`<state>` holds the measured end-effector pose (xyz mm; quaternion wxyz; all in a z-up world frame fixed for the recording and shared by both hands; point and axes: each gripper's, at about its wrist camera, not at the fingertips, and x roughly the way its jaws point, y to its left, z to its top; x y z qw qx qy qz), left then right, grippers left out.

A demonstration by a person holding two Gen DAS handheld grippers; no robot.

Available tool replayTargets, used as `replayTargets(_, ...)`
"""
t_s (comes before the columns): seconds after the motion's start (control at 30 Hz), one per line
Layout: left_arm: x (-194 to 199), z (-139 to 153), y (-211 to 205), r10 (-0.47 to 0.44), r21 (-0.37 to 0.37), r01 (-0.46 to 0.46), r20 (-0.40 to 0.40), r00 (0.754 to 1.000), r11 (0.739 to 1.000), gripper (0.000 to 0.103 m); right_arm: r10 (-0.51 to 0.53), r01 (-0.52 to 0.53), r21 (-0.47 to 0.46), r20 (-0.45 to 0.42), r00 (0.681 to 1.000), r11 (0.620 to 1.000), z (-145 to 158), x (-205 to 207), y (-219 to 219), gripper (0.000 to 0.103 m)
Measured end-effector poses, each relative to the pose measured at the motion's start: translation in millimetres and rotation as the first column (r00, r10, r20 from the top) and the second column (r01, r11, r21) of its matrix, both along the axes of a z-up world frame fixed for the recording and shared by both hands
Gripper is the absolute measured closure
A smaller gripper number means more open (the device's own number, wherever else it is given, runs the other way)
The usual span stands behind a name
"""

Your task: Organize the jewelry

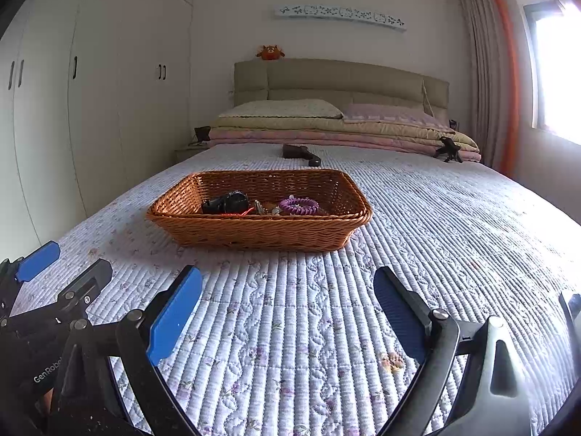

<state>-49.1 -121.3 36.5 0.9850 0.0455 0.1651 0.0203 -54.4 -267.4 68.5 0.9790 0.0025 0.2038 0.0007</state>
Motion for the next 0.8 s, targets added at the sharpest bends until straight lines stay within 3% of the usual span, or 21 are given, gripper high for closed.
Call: replayTargets(0.8,4.0,-1.7,6.2,0.013,-0.005,-0.013,-0.015,1.000,1.000,0.021,0.005,-0.005,-0.002,-0.001,1.000,1.000,1.2,-1.2,-1.3,0.007)
